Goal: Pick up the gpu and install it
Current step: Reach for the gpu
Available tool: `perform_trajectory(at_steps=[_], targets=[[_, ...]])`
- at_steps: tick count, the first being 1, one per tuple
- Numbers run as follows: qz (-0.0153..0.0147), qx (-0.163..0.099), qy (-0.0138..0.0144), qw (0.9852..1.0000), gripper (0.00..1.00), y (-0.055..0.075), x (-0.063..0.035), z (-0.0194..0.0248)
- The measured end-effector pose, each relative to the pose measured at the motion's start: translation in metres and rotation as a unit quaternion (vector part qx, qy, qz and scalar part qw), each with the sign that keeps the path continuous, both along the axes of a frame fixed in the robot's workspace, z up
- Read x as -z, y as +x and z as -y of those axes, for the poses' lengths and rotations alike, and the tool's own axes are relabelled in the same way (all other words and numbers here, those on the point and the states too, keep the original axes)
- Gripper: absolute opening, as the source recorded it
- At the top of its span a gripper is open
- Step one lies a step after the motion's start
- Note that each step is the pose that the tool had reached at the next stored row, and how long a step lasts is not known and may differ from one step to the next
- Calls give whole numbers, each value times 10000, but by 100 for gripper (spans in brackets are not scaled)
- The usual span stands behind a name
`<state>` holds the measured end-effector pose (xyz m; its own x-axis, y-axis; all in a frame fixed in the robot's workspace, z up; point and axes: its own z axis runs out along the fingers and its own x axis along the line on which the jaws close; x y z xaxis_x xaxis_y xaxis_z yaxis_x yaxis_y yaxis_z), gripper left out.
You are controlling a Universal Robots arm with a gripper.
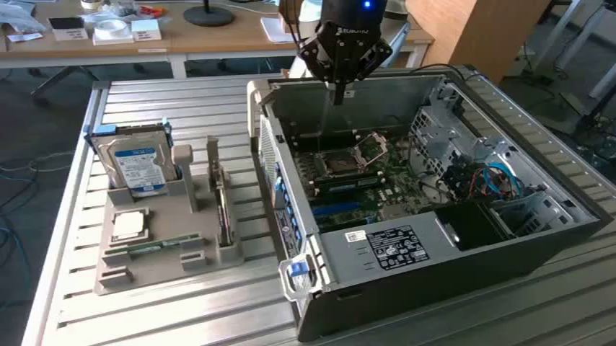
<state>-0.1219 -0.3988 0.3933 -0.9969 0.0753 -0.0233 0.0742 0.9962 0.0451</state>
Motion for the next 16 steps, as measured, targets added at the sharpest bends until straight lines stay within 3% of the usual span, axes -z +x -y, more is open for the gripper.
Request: perform_trajectory(at_steps=[16], targets=[[0,0,0,10000,11,-50,0,0]])
